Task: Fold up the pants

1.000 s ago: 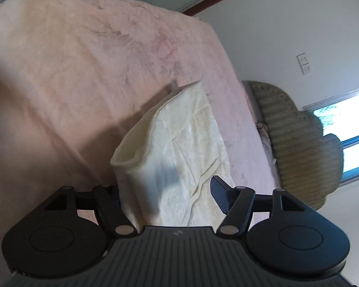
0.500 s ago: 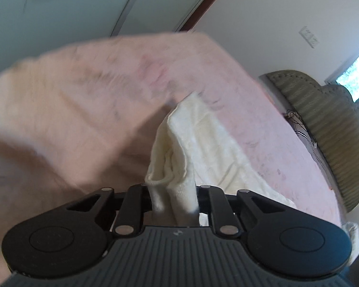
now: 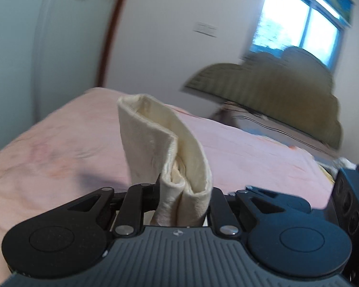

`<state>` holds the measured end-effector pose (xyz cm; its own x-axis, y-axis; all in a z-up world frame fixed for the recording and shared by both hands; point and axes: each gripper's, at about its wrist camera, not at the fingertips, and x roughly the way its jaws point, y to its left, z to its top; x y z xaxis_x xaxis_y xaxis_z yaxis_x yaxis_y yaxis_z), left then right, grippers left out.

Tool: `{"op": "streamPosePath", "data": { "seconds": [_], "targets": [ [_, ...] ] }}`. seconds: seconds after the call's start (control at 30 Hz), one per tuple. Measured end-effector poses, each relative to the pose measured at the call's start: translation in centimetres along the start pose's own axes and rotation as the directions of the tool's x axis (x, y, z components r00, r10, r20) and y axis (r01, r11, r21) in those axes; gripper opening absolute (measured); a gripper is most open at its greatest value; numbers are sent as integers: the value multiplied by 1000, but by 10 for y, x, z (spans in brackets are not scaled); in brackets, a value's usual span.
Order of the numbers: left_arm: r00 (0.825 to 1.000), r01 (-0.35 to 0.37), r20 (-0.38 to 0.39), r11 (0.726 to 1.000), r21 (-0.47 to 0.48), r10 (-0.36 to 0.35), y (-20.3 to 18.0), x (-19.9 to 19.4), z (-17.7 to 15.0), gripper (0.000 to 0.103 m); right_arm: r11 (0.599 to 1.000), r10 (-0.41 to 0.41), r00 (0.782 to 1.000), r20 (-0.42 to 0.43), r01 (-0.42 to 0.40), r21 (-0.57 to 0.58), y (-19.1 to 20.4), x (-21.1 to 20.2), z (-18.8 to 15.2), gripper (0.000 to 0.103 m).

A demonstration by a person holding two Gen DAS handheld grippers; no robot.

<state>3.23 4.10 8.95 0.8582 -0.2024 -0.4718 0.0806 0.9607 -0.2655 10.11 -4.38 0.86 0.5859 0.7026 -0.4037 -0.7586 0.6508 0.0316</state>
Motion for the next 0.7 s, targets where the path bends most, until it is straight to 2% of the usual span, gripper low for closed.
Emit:
{"op": "streamPosePath", "data": {
  "seconds": [0.13, 0.27, 0.47, 0.7],
  "targets": [
    [996, 89, -26, 993, 79, -87, -54, 14, -11, 15, 999, -42, 998, 35, 42, 11, -25, -48, -17, 56],
    [985, 167, -72, 974, 152, -157, -103, 33, -32, 17, 990, -140, 988, 73, 137, 44, -47, -89, -42, 57],
    [971, 229, -133, 939, 255, -201, -159, 54, -73, 18, 963, -248, 968, 48, 241, 120, -65, -143, -80, 57],
    [950, 298, -192, 896, 329, -245, -204, 69, -108, 19, 940, -312, 950, 4, 308, 143, -74, -183, -103, 57]
  ]
}}
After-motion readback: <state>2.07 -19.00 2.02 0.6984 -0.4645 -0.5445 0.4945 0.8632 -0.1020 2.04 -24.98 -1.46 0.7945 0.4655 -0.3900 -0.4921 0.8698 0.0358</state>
